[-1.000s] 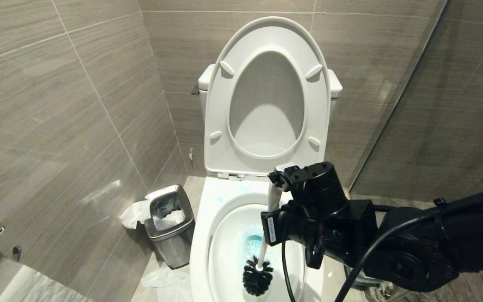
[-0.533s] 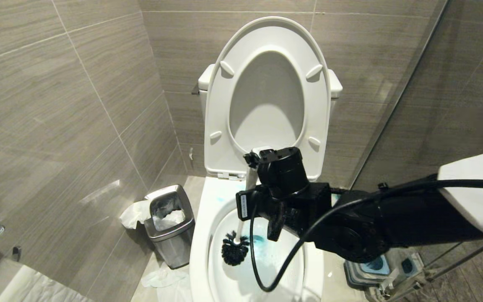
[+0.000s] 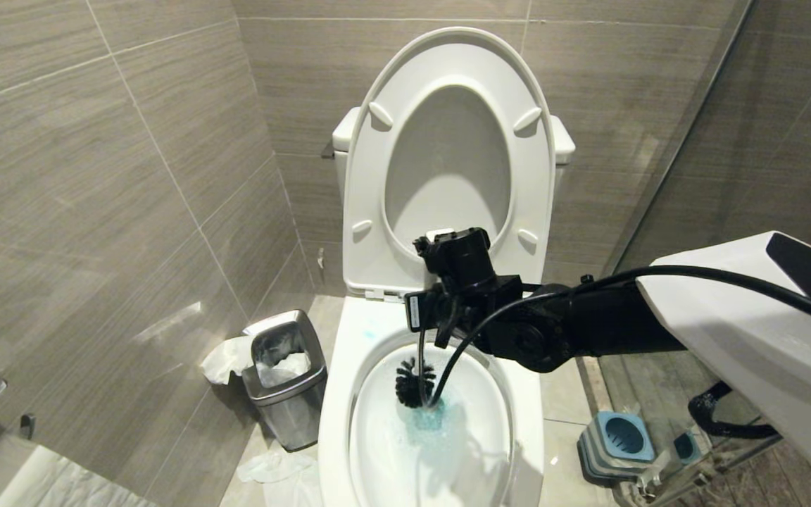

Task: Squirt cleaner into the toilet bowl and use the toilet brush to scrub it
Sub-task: Scrub the toilet bowl

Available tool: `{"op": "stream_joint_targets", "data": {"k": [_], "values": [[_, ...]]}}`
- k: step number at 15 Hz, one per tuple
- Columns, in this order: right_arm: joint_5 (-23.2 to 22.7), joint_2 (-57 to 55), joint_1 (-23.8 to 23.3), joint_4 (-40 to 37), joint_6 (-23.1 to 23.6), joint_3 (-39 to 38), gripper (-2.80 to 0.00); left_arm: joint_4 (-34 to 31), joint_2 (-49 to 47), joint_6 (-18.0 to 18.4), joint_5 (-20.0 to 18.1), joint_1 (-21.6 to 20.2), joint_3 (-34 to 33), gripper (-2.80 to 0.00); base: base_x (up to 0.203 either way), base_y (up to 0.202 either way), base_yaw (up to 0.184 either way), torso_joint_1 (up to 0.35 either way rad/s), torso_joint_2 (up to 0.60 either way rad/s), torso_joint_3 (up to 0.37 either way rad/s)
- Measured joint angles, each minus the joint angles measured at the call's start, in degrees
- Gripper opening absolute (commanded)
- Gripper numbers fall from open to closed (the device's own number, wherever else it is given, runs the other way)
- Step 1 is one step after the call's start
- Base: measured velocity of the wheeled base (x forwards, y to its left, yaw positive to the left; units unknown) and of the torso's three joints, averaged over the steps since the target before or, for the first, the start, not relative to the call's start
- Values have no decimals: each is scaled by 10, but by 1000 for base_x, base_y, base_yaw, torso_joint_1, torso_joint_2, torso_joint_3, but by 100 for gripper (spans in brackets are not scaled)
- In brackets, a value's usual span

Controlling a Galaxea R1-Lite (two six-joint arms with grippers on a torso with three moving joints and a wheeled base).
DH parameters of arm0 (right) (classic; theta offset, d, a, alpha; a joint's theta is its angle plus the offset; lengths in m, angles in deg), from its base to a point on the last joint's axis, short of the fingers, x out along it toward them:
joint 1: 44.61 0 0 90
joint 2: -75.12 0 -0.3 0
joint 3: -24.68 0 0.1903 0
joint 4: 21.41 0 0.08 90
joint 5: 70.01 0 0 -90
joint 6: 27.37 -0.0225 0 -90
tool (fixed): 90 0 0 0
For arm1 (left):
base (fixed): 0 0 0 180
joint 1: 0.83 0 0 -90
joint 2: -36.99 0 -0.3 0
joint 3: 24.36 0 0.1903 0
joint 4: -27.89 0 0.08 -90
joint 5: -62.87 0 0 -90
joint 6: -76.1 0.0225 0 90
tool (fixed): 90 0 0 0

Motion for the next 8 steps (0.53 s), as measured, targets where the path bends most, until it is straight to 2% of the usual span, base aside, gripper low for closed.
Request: {"op": "stream_joint_targets", "data": {"k": [3,8], "values": [[5,22,-14,-15,-2,-33,-280,0,0,0,0,0,0,-280,0,0,0,0,0,0],[-4,107,-13,-14,-8,-158,-280,0,0,0,0,0,0,-280,0,0,0,0,0,0]]}}
